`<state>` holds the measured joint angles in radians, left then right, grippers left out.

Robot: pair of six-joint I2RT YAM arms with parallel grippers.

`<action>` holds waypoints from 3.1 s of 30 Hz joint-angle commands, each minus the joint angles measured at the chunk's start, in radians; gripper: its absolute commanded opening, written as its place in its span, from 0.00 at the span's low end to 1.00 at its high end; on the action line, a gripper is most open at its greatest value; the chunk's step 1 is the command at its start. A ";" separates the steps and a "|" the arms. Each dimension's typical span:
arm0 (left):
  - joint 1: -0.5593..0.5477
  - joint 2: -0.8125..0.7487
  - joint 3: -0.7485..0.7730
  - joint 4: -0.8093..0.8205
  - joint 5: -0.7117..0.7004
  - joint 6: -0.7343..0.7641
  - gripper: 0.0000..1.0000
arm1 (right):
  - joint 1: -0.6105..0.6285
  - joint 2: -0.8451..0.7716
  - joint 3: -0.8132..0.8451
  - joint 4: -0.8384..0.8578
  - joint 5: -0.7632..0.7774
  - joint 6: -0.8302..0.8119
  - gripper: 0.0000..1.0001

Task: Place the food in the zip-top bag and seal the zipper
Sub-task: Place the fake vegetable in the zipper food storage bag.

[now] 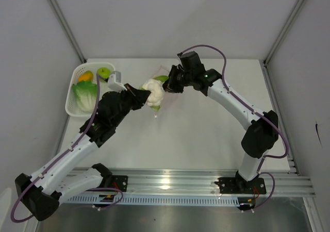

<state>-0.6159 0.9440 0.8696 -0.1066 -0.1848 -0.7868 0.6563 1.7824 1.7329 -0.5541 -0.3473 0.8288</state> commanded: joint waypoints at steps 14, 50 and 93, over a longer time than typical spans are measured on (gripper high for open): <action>-0.070 0.110 -0.126 -0.074 -0.125 0.147 0.00 | -0.029 -0.144 0.062 0.181 -0.418 0.173 0.00; -0.018 0.194 0.052 -0.013 0.421 0.011 0.08 | 0.128 -0.120 0.117 -0.333 0.065 -0.405 0.00; -0.128 -0.039 -0.130 -0.108 0.132 0.135 0.43 | 0.085 -0.216 0.033 -0.311 0.050 -0.389 0.00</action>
<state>-0.7403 0.8902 0.7570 -0.2874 -0.1253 -0.6800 0.7422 1.6169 1.7477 -0.9066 -0.2951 0.4358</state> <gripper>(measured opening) 0.432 0.003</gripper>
